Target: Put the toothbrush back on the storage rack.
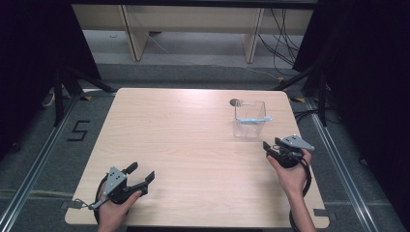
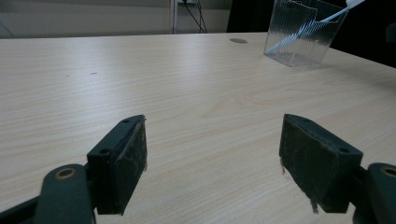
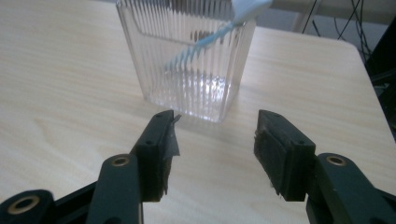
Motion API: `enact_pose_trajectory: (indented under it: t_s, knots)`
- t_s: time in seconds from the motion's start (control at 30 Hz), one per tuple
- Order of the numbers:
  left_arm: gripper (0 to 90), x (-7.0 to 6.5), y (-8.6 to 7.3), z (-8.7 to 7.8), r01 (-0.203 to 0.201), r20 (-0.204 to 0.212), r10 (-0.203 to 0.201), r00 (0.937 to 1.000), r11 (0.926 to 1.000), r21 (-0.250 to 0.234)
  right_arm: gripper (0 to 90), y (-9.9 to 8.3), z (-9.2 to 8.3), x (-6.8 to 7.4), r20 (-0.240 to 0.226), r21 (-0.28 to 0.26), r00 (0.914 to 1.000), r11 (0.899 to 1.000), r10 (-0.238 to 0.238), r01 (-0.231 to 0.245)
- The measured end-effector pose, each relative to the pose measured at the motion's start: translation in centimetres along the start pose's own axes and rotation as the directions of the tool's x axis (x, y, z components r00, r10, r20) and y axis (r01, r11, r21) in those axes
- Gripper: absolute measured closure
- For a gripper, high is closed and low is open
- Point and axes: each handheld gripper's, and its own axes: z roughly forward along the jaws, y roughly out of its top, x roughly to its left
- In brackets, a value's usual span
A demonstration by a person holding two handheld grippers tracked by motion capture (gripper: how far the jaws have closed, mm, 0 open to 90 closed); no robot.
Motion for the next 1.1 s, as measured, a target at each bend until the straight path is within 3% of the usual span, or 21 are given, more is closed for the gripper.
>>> enact_pose_trajectory:
  t_s: [0.07, 0.2, 0.27, 0.4, 0.43, 0.53, 0.57, 0.63, 0.67, 0.8, 0.83, 0.9, 1.03, 1.07, 1.1]
  knots:
    - [22.9, 0.0, 0.0, 0.0, 0.0, -0.001, 0.0, 1.0, 1.0, 0.001, 48.3, -0.2, -0.3, -0.1, -0.002, 0.017, 0.9992, 0.999, -0.039, 0.039]
    - [22.9, 0.0, 0.0, 0.0, 0.002, -0.001, -0.002, 1.0, 1.0, -0.002, 47.6, -0.5, -1.0, 0.5, -0.03, 0.083, 0.9991, 0.996, -0.03, 0.032]
    - [22.9, 0.0, 0.0, 0.0, 0.001, 0.0, -0.001, 1.0, 1.0, -0.002, 47.3, -0.8, -1.2, 0.8, -0.051, 0.109, 0.9976, 0.993, -0.048, 0.054]
    - [22.8, 0.0, 0.0, -0.1, 0.003, -0.002, -0.003, 1.0, 1.0, 0.001, 47.1, -1.6, -2.3, 1.3, -0.051, 0.169, 0.9973, 0.984, -0.053, 0.061]
    - [22.8, 0.0, 0.0, -0.1, 0.003, -0.002, -0.003, 1.0, 1.0, 0.001, 47.1, -1.8, -2.4, 1.1, -0.061, 0.164, 0.9947, 0.982, -0.082, 0.091]
    - [22.9, 0.0, 0.0, 0.0, 0.003, 0.0, -0.003, 1.0, 1.0, -0.003, 47.0, -2.3, -2.9, 1.3, -0.06, 0.16, 0.9954, 0.984, -0.075, 0.084]
    - [22.9, 0.0, 0.0, 0.0, 0.002, 0.0, -0.002, 1.0, 1.0, -0.002, 47.0, -2.8, -3.4, 1.3, -0.071, 0.152, 0.9931, 0.983, -0.094, 0.103]
    - [22.9, 0.0, 0.0, 0.0, 0.002, -0.001, -0.002, 1.0, 1.0, -0.003, 46.7, -3.3, -3.8, 1.5, -0.078, 0.143, 0.9941, 0.986, -0.076, 0.087]
    - [22.9, 0.0, 0.0, 0.0, 0.001, -0.001, -0.001, 1.0, 1.0, -0.002, 46.6, -3.5, -4.0, 1.4, -0.085, 0.134, 0.9919, 0.985, -0.095, 0.106]
    - [22.8, 0.0, 0.0, 0.0, 0.001, -0.002, -0.001, 1.0, 1.0, -0.002, 46.7, -4.8, -4.7, 1.3, -0.091, 0.125, 0.9921, 0.988, -0.085, 0.097]
    - [22.8, 0.0, 0.0, 0.0, 0.001, -0.002, -0.001, 1.0, 1.0, -0.002, 46.7, -5.1, -5.0, 1.5, -0.078, 0.134, 0.9954, 0.989, -0.056, 0.066]
    - [22.8, 0.0, 0.0, 0.0, 0.002, -0.002, -0.002, 1.0, 1.0, -0.004, 46.7, -5.6, -5.1, 1.3, -0.086, 0.113, 0.9928, 0.989, -0.084, 0.093]
    - [22.7, 0.0, 0.0, -0.1, 0.001, -0.006, -0.001, 1.0, 1.0, 0.001, 46.9, -6.5, -5.4, 1.7, -0.094, 0.103, 0.9951, 0.994, -0.029, 0.039]
    - [22.7, 0.0, 0.0, 0.0, 0.003, -0.003, -0.003, 1.0, 1.0, -0.006, 47.0, -6.5, -5.4, 1.6, -0.094, 0.093, 0.9942, 0.994, -0.053, 0.062]
    - [22.7, 0.0, 0.0, 0.0, 0.003, -0.002, -0.004, 1.0, 1.0, -0.004, 47.2, -6.5, -5.4, 1.6, -0.104, 0.102, 0.9938, 0.994, -0.04, 0.051]
